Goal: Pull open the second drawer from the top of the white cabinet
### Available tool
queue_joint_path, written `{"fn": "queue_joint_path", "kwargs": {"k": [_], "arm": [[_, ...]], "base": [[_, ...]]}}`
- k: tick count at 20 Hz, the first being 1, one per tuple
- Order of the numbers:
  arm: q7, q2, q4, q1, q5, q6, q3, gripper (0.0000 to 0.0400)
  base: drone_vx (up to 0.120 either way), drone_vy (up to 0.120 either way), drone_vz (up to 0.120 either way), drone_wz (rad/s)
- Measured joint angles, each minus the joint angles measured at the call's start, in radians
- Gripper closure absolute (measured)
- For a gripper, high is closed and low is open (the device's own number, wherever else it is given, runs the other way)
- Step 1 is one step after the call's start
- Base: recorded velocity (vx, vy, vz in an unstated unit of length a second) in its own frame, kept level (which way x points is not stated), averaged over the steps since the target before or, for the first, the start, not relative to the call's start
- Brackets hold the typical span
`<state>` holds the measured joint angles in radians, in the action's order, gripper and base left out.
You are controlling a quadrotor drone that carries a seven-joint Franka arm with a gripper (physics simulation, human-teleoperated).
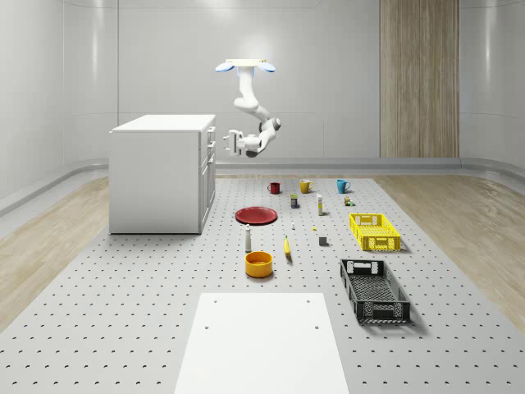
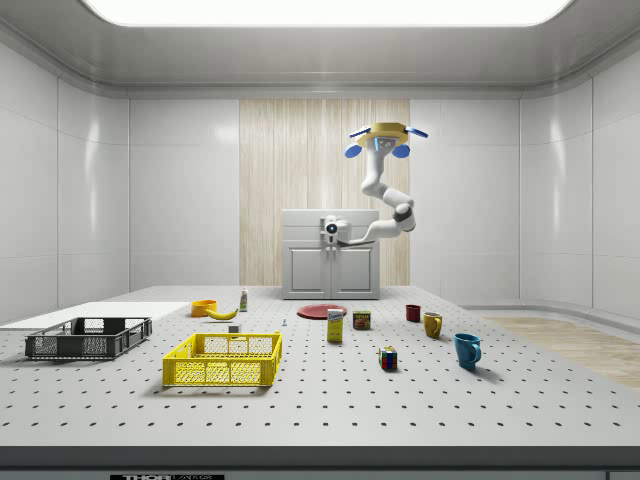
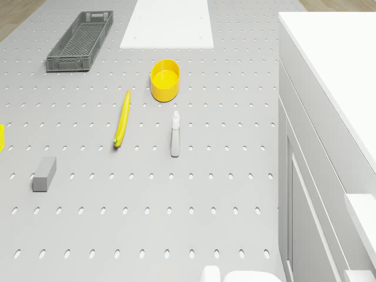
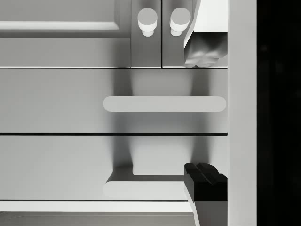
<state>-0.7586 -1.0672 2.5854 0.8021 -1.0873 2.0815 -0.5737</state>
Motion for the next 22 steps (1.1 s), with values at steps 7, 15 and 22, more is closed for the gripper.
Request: {"fn": "queue_joint_path", "kwargs": {"k": [7, 15, 22], "arm": [[-0.004, 0.027, -0.022, 0.008, -0.038, 0.016, 0.039, 0.01], [0.028, 0.076, -0.031, 0.031, -0.121, 0.065, 0.101, 0.01], [0.054, 0.115, -0.04, 0.036, -0.18, 0.088, 0.143, 0.01]], "base": [[0.0, 0.0, 0.0, 0.0], [0.0, 0.0, 0.0, 0.0], [0.0, 0.0, 0.0, 0.0]]}}
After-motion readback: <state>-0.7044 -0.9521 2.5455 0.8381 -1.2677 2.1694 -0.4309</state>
